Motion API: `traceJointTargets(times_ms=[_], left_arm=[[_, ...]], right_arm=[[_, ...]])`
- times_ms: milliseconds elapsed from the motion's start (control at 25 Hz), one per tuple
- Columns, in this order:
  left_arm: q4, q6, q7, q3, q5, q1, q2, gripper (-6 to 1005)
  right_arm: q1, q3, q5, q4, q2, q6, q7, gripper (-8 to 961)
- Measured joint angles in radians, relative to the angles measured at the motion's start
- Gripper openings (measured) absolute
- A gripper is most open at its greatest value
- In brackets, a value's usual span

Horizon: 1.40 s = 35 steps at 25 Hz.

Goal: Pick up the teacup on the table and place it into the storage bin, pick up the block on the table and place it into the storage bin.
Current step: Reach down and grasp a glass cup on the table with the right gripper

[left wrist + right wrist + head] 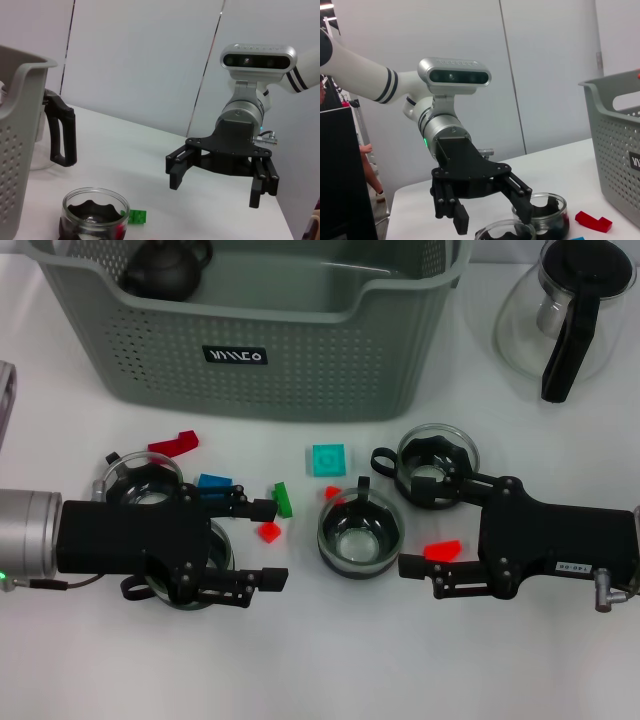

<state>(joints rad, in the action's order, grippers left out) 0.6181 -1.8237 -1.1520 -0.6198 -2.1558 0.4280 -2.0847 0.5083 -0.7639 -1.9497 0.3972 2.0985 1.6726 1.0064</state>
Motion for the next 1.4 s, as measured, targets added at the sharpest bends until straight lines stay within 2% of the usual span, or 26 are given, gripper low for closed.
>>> traceJointTargets(times_ms=[600,800,920,1120,1400], left_arm=[[-0.002,-0.032,-0.013,0.021,0.008,-0.003,0.005,792],[-0.002,-0.111,-0.032,0.178,0.014,-0.005,0.022,791],[-0.002,-0.139,-0.033,0.28,0.014,-0.014,0.03,791],[0.0,-0.164,-0.03,0.305,0.005,-0.038,0.051,790],[0.018,-0.147,-0.033,0.313,-0.019,-0.072,0.055,789]], right_arm=[[0.0,0.009,0.0,0.002,-0.001,0.005,0.016,944],[0.006,0.0,-0.006,0.085,-0.005,0.038,0.163,944],[0.014,-0.048,-0.011,0.163,-0.003,0.064,0.239,944],[0.062,-0.171,-0.046,0.253,-0.002,0.071,0.352,945],[0.178,-0.207,-0.241,0.333,-0.003,0.087,0.51,945]])
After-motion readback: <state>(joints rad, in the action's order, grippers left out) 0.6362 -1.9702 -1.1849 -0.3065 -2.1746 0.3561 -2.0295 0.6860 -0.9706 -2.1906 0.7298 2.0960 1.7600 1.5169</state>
